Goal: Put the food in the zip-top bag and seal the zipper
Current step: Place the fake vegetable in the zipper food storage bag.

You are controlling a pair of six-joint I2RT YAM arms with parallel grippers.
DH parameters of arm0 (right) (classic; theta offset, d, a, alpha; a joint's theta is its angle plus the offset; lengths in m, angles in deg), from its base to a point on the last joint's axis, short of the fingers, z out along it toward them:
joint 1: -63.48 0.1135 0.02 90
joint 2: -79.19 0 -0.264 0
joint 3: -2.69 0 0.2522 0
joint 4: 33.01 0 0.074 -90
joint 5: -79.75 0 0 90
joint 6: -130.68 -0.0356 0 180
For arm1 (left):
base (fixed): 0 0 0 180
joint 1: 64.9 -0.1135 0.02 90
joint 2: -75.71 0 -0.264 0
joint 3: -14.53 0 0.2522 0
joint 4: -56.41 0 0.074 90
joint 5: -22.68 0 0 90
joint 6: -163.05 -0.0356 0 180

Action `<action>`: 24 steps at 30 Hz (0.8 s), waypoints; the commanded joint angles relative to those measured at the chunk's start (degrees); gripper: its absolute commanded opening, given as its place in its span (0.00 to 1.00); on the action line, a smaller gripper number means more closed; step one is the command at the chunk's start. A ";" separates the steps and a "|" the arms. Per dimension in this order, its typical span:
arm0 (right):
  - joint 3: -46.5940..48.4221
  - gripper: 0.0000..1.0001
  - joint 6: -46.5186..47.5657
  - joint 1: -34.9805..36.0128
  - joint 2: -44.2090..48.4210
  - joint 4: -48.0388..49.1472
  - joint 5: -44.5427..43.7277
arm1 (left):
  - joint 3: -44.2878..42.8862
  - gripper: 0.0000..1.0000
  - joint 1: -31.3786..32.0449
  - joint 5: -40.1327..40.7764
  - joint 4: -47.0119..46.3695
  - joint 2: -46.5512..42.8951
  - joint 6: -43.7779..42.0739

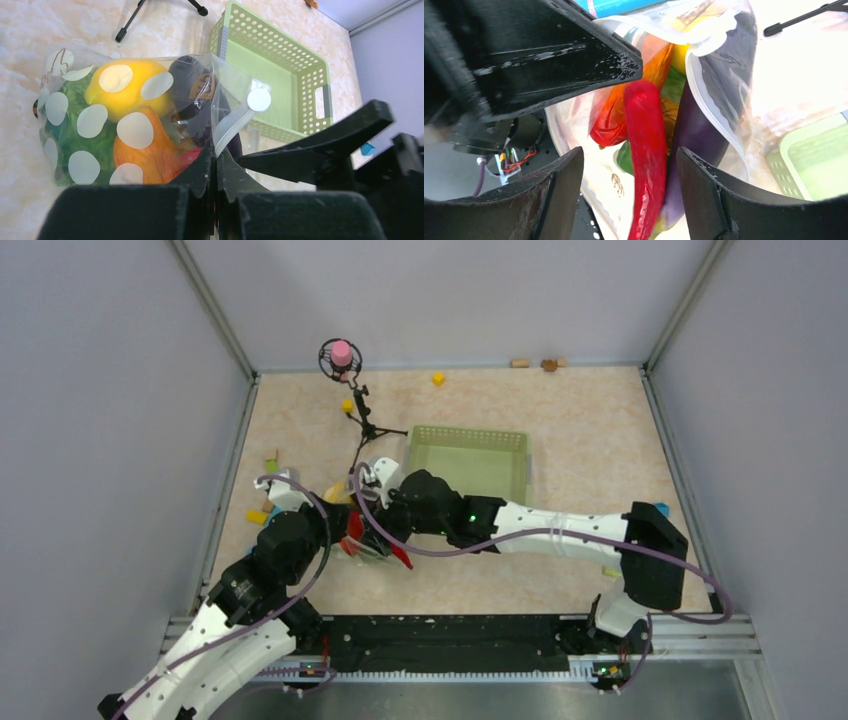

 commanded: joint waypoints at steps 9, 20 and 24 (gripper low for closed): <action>-4.33 0.70 -1.39 0.74 8.38 4.69 -3.68 | -0.11 0.00 0.06 1.37 -2.28 -0.76 1.06; -20.37 0.69 -9.42 0.77 24.32 9.53 -16.73 | -0.20 0.00 0.09 3.02 -1.34 -1.78 1.62; -27.12 0.65 -14.04 0.79 28.74 11.30 -17.69 | -0.29 0.00 0.04 3.21 -1.06 -2.30 1.77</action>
